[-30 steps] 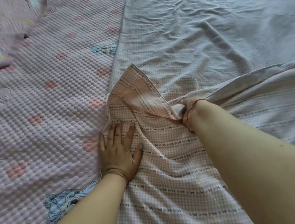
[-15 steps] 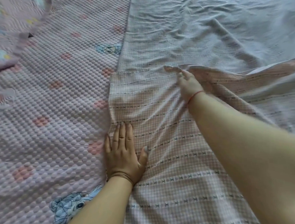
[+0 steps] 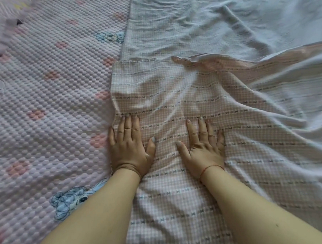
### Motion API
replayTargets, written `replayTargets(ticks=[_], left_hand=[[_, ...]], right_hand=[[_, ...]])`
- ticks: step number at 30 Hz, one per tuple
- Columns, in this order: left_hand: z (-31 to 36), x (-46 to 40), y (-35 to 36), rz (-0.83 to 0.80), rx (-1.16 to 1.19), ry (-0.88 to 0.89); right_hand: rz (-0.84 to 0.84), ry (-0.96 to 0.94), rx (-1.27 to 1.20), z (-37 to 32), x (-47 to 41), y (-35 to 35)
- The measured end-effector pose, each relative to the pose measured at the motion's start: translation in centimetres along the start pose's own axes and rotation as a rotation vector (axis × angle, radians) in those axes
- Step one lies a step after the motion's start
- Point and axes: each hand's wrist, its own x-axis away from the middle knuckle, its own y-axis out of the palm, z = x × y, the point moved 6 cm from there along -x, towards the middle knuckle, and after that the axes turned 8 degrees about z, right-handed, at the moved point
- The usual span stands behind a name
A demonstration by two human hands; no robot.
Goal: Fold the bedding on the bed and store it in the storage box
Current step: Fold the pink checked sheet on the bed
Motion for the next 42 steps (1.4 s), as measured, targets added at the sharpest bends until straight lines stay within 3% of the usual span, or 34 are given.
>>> replayTargets(ticks=[5,10,20,26,28,31,34,39,42], left_hand=[[0.1,0.1,-0.1,-0.062,-0.039,-0.011],[-0.3,3.4,-0.2,-0.379,-0.001,-0.024],[-1.6,18.0,-5.9,-0.743,-0.001,-0.053],[0.0,30.0,-9.9,-0.848,-0.017,-0.05],[1.3,33.5,-11.9,-0.839,-0.032,-0.021],[3.5,38.2,-14.6,-0.719,0.03,0.044],[5.7,41.9,-16.0,-0.668,0.165,0.074],[9.5,45.0,-16.6,-0.737,0.284,0.182],[11.1,46.9,-15.9,-0.848,0.241,0.289]], right_hand=[[-0.017,-0.037,-0.079,0.0,-0.7,-0.3],[-0.16,-0.06,-0.1,0.4,0.7,-0.8],[-0.465,-0.147,-0.119,-1.0,19.8,1.6],[-0.725,-0.236,-0.207,-0.6,34.3,2.6],[-0.773,-0.24,-0.381,0.0,38.2,0.9],[-0.647,-0.078,-0.627,3.3,41.7,-1.8],[-0.419,-0.138,-0.389,7.7,43.5,-2.9],[-0.499,-0.249,-0.073,13.7,46.6,-1.7],[-0.512,-0.269,0.024,16.1,47.7,-0.9]])
